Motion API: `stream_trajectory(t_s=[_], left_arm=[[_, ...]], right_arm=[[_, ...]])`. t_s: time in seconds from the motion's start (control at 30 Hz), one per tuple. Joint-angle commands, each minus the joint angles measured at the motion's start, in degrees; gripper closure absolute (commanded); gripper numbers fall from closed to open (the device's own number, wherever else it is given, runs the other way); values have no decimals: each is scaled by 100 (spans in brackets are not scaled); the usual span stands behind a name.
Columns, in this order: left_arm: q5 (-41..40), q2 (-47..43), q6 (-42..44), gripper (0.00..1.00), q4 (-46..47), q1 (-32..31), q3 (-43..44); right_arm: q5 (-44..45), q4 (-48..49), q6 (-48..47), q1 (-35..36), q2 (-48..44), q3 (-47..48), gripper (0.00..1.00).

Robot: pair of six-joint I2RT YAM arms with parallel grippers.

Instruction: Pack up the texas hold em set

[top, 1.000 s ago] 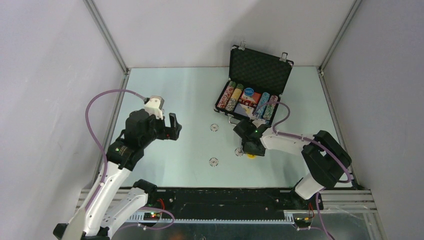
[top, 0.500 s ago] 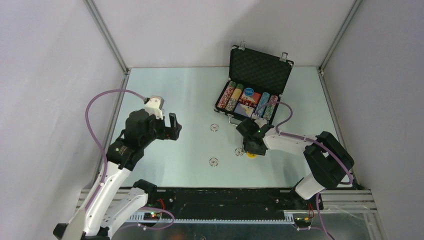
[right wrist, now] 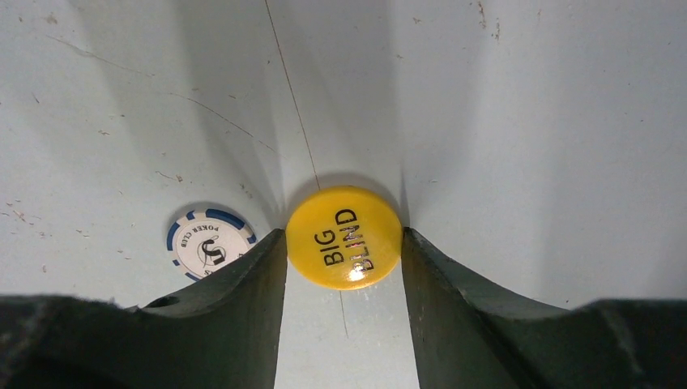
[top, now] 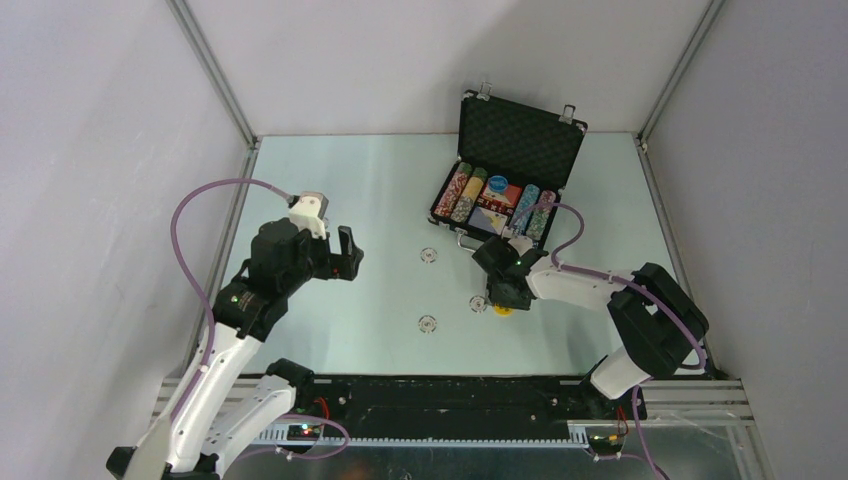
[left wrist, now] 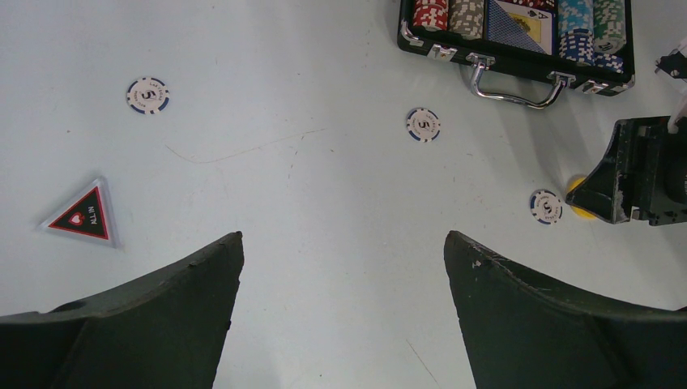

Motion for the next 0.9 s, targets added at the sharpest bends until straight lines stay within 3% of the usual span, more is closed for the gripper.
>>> stream_trajectory(t_s=[0.0,0.57,0.87], left_arm=[[-8,-27,119,1,176,47,7],[-8,21,119,1,173,48,6],[-10,41,119,1,177,49,3]], right_arm=[[127,-352,-214,17,53,-142,48],[252,-703,-620,-240,-381,741,45],[130,-617,-1026,-556,-176,1421,45]])
